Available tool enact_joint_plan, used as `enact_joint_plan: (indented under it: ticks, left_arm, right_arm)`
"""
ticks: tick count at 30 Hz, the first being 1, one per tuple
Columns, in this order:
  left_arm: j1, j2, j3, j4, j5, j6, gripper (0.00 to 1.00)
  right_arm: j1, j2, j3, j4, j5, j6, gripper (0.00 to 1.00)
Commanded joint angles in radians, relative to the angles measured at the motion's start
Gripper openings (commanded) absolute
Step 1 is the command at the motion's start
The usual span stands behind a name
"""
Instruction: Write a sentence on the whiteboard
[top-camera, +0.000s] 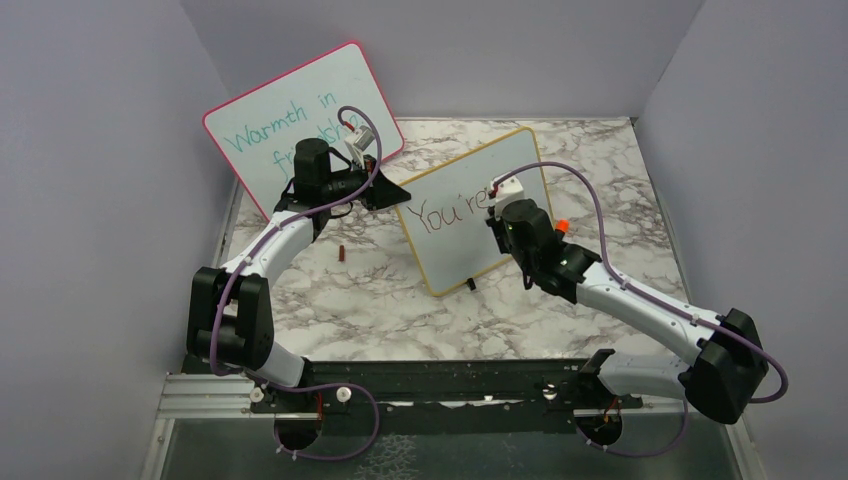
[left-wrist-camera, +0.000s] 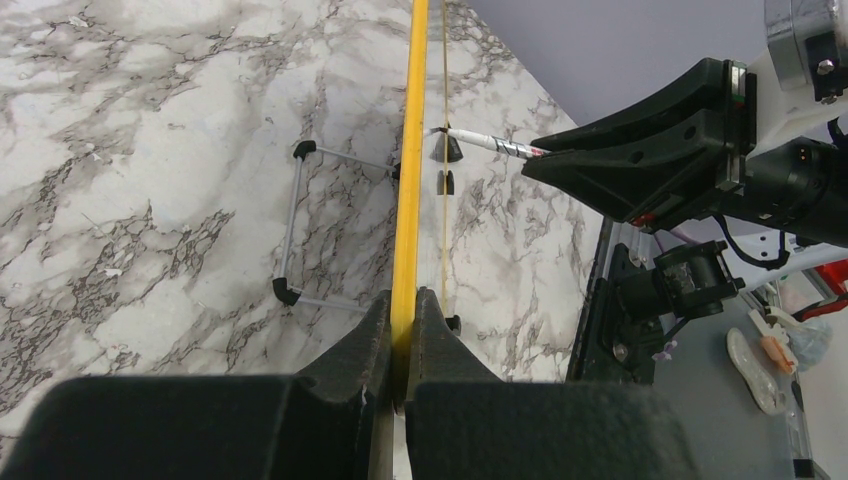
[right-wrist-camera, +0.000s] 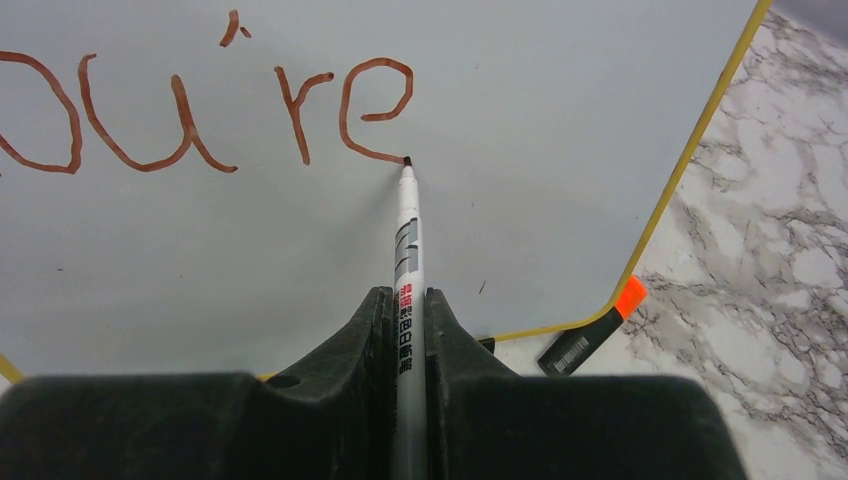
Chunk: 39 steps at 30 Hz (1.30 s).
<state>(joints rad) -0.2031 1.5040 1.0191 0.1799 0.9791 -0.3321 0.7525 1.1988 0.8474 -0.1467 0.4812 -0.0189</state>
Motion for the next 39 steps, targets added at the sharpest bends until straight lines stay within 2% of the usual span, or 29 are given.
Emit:
enact_joint_plan:
  ticks: [1, 7, 13, 17, 22, 33, 39]
  left_arm:
    - [-0.027, 0.051, -0.028, -0.132, 0.010, 0.095, 0.00]
    - [-0.027, 0.052, -0.025, -0.138, 0.008, 0.099, 0.00]
    - [-0.027, 0.046, -0.016, -0.167, -0.007, 0.120, 0.00]
    - [-0.024, 0.042, -0.010, -0.178, -0.016, 0.135, 0.00]
    - [-0.021, 0.044, -0.001, -0.217, -0.024, 0.153, 0.00]
    - [-0.007, 0.050, 0.032, -0.295, -0.031, 0.207, 0.00]
    - [0.000, 0.052, 0.050, -0.339, -0.037, 0.234, 0.00]
  right_arm:
    - [0.000, -0.015, -0.016, 0.068, 0.031, 0.008, 0.01]
    - [-0.001, -0.085, -0.024, 0.065, 0.007, 0.008, 0.01]
    - [0.000, -0.150, -0.058, 0.075, 0.049, 0.010, 0.01]
    - [-0.001, -0.167, -0.067, 0.068, 0.094, 0.016, 0.01]
    - [-0.021, -0.175, -0.075, 0.086, 0.075, 0.003, 0.01]
    - [-0.188, -0.175, -0.078, 0.134, -0.182, 0.015, 0.01]
    - [-0.199, -0.168, -0.061, 0.105, -0.262, 0.003, 0.01]
